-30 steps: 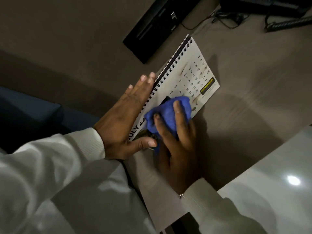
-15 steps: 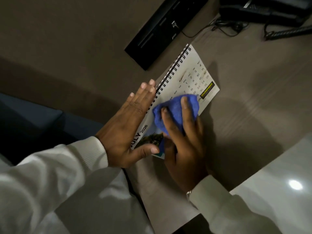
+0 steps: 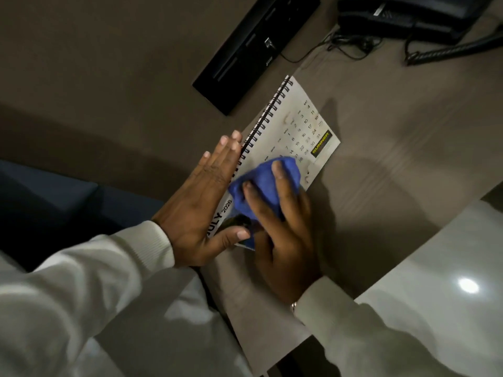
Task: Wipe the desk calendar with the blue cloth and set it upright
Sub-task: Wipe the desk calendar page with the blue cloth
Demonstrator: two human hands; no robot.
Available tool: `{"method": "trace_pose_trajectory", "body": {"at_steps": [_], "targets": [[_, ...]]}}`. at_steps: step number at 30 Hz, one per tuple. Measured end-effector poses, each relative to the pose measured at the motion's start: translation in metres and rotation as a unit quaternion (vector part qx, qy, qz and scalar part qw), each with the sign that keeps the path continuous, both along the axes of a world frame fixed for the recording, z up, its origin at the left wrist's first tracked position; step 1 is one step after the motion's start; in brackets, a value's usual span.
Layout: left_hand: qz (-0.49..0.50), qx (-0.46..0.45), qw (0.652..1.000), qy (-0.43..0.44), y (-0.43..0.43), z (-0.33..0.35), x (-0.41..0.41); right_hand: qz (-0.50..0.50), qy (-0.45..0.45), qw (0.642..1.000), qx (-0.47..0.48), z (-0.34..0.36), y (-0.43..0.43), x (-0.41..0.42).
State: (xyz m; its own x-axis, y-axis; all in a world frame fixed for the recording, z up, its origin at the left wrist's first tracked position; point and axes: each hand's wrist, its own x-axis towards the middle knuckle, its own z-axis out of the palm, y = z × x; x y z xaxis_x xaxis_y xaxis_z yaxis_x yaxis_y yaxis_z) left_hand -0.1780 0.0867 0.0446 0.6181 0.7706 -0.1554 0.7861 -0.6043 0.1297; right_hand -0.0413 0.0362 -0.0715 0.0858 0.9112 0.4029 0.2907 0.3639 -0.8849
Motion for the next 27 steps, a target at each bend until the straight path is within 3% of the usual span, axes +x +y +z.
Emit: {"method": "trace_pose_trajectory", "body": {"at_steps": [6,10,14,22,27], "targets": [[-0.004,-0.009,0.999,0.047,-0.002,0.009,0.003,-0.061,0.031,0.995,-0.078,0.01,0.036,0.017],[-0.033,-0.012,0.993,0.109,0.01,0.026,0.008,-0.067,-0.049,0.993,-0.079,0.003,0.013,0.023],[-0.036,-0.003,0.993,0.112,0.033,0.024,0.027,-0.041,-0.072,0.994,-0.072,0.001,0.01,0.026],[-0.027,-0.038,0.998,0.041,0.036,0.015,0.027,-0.091,0.111,0.989,-0.042,0.021,0.063,0.021],[-0.017,-0.044,0.998,0.045,0.036,0.018,0.029,-0.146,0.177,0.966,-0.121,0.015,0.075,0.018]]}}
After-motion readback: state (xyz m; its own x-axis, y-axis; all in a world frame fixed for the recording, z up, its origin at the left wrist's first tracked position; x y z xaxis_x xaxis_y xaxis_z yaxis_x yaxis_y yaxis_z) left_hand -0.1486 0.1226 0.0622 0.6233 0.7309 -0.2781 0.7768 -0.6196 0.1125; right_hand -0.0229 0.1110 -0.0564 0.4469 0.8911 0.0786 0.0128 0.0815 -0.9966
